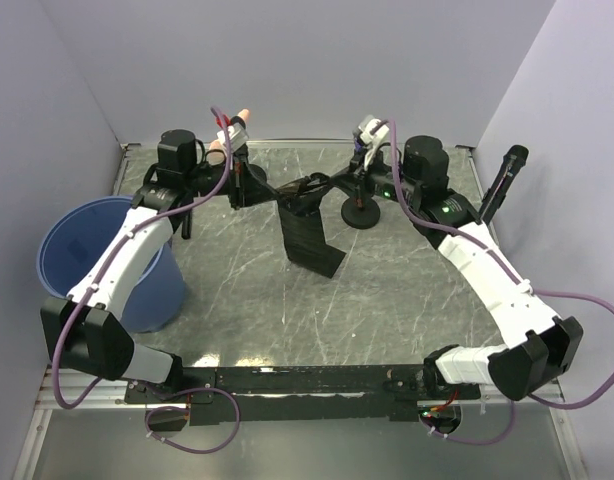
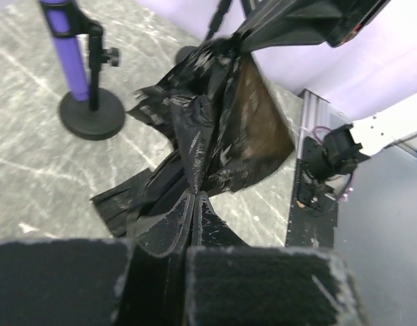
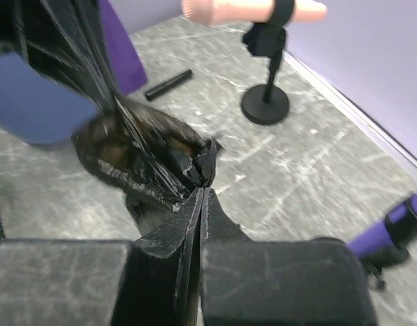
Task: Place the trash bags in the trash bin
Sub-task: Unfold the trash bag at the center of the board.
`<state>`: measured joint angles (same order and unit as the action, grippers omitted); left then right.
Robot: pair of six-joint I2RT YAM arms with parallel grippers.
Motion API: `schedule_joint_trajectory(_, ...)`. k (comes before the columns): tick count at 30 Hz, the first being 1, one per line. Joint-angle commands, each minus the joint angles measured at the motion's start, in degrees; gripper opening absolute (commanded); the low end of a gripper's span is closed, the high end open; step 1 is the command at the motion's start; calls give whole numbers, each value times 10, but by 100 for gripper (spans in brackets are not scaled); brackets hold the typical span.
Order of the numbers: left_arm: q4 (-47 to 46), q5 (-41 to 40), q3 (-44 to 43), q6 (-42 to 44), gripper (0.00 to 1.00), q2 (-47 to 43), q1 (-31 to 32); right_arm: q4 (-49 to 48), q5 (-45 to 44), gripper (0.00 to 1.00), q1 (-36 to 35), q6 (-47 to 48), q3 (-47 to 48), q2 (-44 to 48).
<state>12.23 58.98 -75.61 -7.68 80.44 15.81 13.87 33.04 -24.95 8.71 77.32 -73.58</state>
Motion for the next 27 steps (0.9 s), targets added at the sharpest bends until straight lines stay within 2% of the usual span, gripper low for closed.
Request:
schedule_joint_trajectory(1,22,-19,-24,33,1,-30,-12,3,-25,0,17,28,-16,38)
schedule_joint_trajectory(7,41,-26,-24,45,0,-37,-18,-6,-41,0,28,28,-26,52)
schedule_joint_trajectory(10,43,2,-18,49,1,-40,-18,-18,-12,0,30,29,-25,57)
schedule_joint_trajectory(11,38,9,-15,40,5,-42,-18,-20,11,0,30,40,-23,58)
schedule_joint_trajectory(13,14,14,-11,8,33,-47,-19,-25,61,0,25,64,-18,60)
schedule_joint_trajectory(15,-23,16,-14,-34,51,-49,-18,-22,92,0,16,90,-10,58)
schedule_joint_trajectory(20,-105,37,-37,-134,72,-28,-10,-10,94,0,-7,144,0,53)
schedule_joint_trajectory(26,-87,-2,-57,-135,79,17,26,-17,108,0,-19,156,10,49)
schedule_joint_trajectory(27,-69,-5,-64,-121,86,30,30,-17,108,0,-20,155,11,50)
